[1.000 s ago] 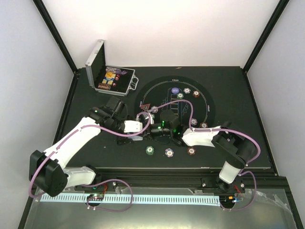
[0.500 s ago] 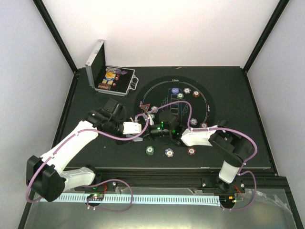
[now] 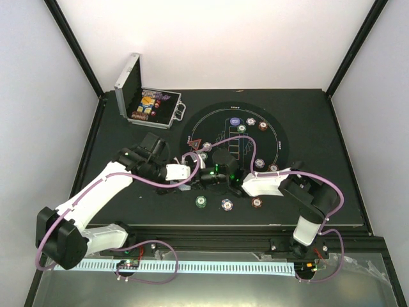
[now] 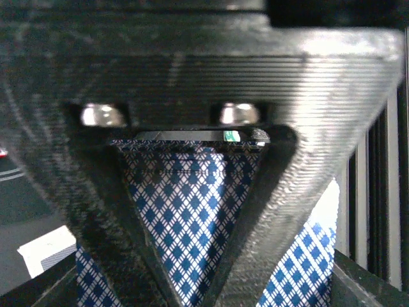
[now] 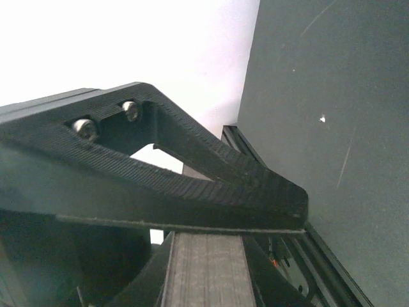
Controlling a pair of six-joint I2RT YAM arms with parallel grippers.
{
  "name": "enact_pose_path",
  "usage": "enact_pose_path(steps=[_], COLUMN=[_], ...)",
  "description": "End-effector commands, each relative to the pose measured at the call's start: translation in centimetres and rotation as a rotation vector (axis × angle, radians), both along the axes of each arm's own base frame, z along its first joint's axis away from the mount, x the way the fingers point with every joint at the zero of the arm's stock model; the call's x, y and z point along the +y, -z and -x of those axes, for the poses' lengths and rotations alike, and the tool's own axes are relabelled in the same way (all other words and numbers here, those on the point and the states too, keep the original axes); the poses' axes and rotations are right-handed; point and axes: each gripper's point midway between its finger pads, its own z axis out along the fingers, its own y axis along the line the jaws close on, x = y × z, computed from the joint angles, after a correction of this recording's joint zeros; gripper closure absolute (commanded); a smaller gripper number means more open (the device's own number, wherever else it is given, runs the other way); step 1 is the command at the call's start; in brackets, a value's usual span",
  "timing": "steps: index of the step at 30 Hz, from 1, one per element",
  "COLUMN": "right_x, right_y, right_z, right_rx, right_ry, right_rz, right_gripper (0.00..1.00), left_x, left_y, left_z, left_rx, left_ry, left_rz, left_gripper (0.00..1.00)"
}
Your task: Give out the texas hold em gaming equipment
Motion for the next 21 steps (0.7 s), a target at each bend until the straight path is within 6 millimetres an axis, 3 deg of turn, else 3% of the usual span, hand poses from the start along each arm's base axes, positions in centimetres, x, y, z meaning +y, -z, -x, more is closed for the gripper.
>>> enact_pose_path(steps=[1, 7, 11, 16, 21], right_x=[0.5, 0.4, 0.1, -0.5, -1.7], right_y=[-0.6, 0.7, 2.0, 3.5, 6.5], right_z=[0.6, 0.4, 0.5, 0.6, 0.6], right_rx=[-0.015, -0.012, -0.001, -0.006, -0.009], right_ry=[-0.020, -0.009, -0.007, 0.001, 0.009], right_rz=[-0.030, 0.015, 0.049, 0.099, 0.244], right_gripper=[0.99, 0.99, 0.99, 0.99, 0.99], left_x=[-0.5, -0.6, -0.6, -0.5, -0.2], left_y=[-0.6, -1.9, -3.3, -4.7, -5.6], left_z=[-0.2, 0.1, 0.4, 1.5, 1.7], left_rx=[-0.014, -0.026, -0.041, -0.024, -0.039], left_ry=[0.006, 0.010, 0.012, 0.024, 0.019], left_rz=[0.028, 0.052, 0.073, 0.087, 0.085], left_gripper=[0.40, 0.58, 0.78, 0.90, 0.98])
